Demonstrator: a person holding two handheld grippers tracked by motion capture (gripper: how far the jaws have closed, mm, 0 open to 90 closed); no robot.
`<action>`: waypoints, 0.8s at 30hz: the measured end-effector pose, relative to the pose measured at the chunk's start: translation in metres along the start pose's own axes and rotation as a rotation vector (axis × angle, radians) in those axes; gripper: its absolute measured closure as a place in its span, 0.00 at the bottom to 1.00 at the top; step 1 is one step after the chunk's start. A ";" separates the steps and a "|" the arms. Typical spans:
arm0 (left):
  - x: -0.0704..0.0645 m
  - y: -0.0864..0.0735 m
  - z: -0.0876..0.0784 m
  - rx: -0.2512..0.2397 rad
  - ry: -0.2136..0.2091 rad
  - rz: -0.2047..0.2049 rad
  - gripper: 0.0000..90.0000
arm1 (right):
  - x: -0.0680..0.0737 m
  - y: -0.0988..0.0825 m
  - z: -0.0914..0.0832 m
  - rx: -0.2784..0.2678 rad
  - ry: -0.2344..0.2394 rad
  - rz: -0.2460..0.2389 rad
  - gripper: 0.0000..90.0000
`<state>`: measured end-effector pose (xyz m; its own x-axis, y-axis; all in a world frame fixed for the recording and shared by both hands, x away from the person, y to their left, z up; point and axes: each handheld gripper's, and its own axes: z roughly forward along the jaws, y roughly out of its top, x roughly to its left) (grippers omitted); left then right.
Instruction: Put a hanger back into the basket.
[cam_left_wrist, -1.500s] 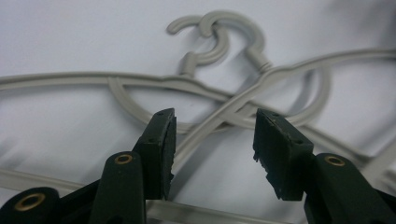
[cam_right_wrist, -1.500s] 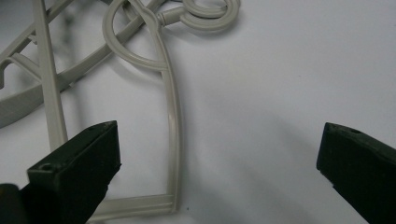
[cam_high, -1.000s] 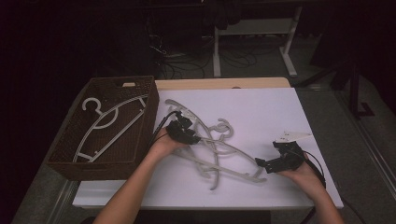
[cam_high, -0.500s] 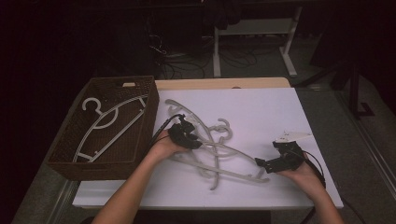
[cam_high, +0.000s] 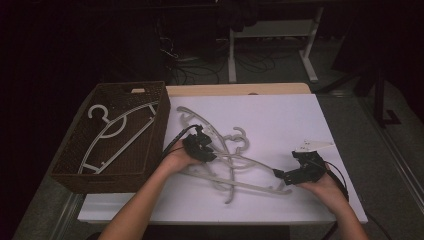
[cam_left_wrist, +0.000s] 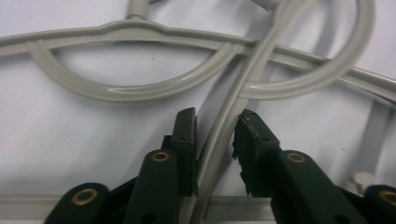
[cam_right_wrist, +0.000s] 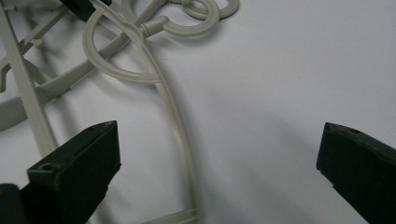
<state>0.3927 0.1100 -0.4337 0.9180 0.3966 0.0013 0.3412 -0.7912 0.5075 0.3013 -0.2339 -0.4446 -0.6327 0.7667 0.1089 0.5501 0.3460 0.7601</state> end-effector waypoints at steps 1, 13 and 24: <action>-0.001 0.001 -0.001 0.005 -0.007 0.001 0.83 | 0.000 0.000 0.000 0.001 -0.001 0.000 0.00; 0.000 0.000 -0.002 -0.010 -0.059 -0.019 0.92 | -0.001 0.000 -0.001 -0.003 -0.002 0.002 0.00; 0.005 0.005 -0.024 -0.087 0.011 -0.116 0.92 | -0.001 0.000 -0.003 -0.017 -0.007 0.005 0.00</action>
<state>0.3940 0.1193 -0.4108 0.8711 0.4882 -0.0522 0.4253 -0.6971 0.5773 0.3003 -0.2366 -0.4425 -0.6259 0.7723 0.1082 0.5442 0.3331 0.7700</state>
